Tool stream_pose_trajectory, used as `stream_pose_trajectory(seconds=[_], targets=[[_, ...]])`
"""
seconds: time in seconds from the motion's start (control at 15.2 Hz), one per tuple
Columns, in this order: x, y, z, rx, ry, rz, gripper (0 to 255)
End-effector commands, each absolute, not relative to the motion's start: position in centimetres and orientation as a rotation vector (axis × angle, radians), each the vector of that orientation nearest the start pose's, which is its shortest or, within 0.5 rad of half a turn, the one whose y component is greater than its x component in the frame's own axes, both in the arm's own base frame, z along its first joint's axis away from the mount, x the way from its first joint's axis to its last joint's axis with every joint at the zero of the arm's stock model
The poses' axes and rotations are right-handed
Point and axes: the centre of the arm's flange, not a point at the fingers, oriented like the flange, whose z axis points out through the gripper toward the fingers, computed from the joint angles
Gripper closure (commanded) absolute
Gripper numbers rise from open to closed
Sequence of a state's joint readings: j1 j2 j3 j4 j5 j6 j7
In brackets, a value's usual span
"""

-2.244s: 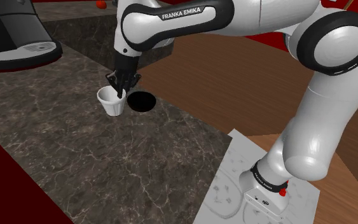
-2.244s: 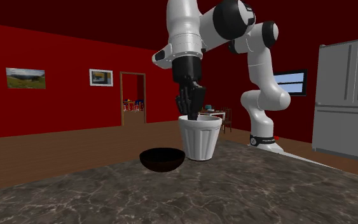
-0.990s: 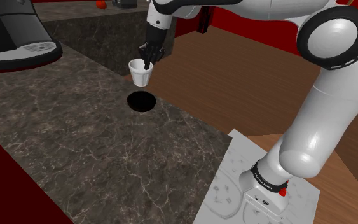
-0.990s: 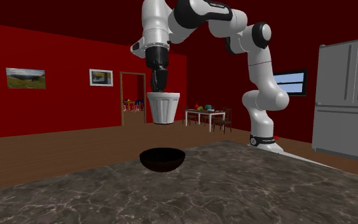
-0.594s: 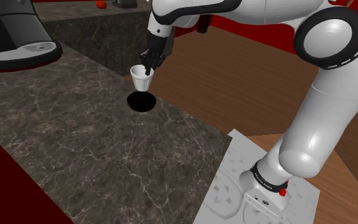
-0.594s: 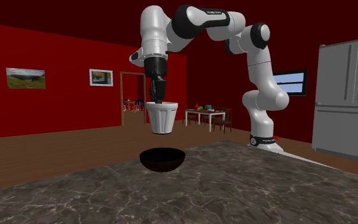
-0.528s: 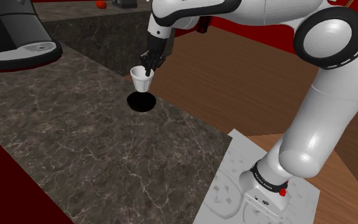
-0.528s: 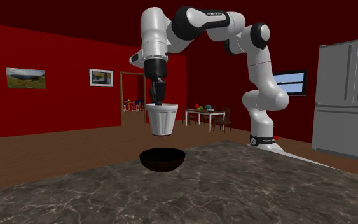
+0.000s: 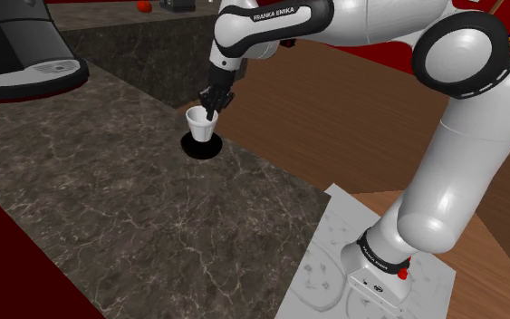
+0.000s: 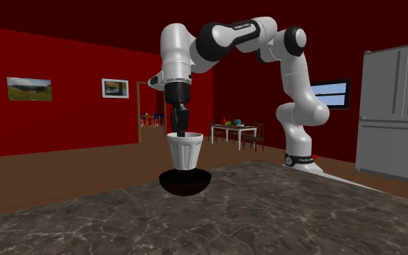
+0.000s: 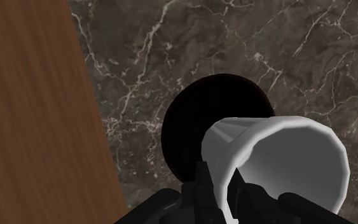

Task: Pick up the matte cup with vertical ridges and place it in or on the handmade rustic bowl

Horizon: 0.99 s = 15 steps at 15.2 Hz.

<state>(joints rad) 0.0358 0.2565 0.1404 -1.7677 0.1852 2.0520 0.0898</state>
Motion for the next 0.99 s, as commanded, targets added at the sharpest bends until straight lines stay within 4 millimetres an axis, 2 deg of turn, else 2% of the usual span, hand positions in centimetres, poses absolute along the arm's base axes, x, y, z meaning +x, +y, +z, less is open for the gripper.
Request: stream_pose_trajectory(seconds=[0.0, 0.13, 0.66, 0.73, 0.92], targets=[[62.14, 11.50, 41.21, -2.939, 0.003, -0.004, 255], [62.14, 11.50, 40.27, -2.939, 0.003, -0.004, 255], [62.14, 11.50, 40.27, -2.939, 0.003, -0.004, 255], [62.14, 11.51, 40.27, -2.939, 0.003, -0.004, 0], [62.14, 11.51, 40.27, -2.939, 0.003, -0.004, 0]])
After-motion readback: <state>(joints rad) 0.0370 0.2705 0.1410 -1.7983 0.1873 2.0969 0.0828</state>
